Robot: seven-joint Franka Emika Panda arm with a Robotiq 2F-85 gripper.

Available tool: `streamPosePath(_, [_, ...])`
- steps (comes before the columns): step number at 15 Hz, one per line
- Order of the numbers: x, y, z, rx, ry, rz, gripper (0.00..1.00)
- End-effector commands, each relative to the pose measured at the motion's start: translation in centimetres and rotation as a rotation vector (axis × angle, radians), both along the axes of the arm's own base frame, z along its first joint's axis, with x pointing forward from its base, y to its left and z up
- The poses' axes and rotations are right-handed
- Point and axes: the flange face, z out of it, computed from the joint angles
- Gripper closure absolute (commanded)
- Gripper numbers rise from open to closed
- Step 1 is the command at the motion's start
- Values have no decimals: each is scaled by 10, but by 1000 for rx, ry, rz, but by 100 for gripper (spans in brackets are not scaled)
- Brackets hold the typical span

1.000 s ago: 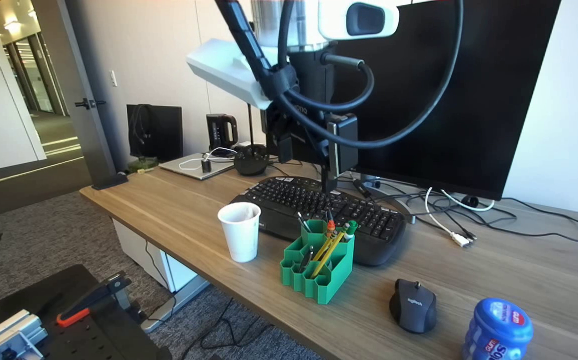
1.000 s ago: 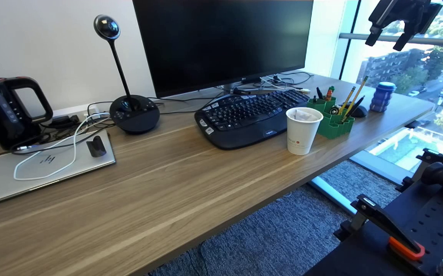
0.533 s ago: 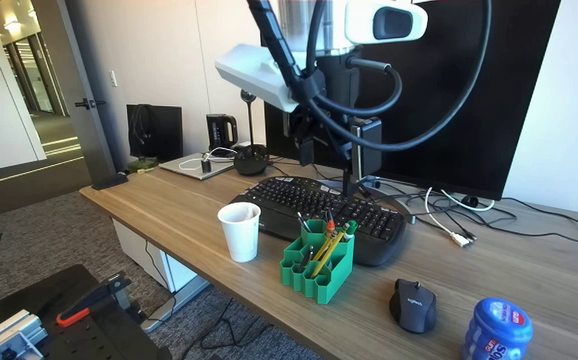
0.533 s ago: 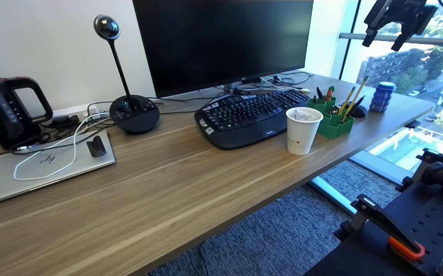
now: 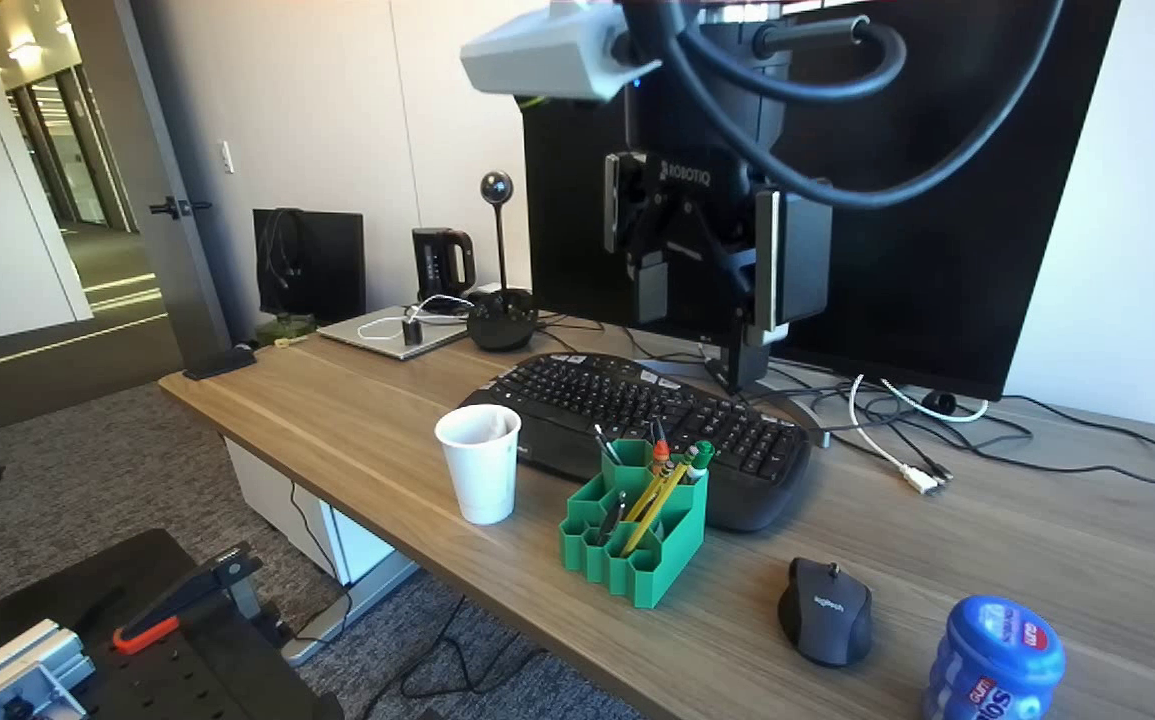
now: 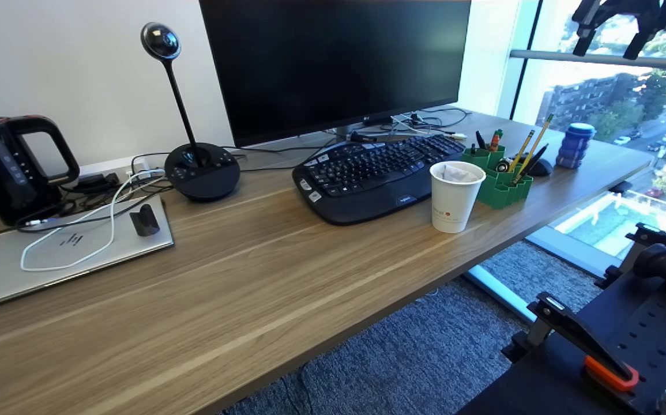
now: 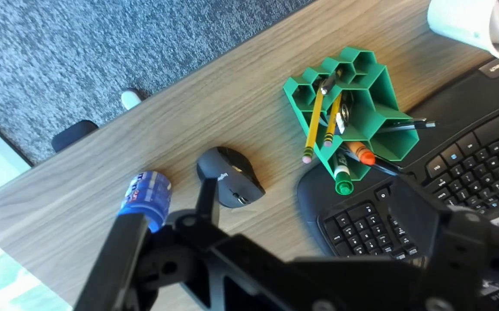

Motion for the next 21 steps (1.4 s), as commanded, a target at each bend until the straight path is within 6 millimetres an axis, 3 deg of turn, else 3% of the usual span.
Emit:
streamPosePath(1, [-10,6,24,21,21,-23,0])
streamPosePath(2, [-15,12,32,38,14,-19,0])
streamPosePath(3, [-4,2,13,17,17,-12,0])
streamPosePath(7, [-11,8,29,26,10,-8,0])
streamPosePath(13, [-12,9,26,29,14,-8,0])
streamPosePath(21, [25,1,-4,-8,41,-94,0])
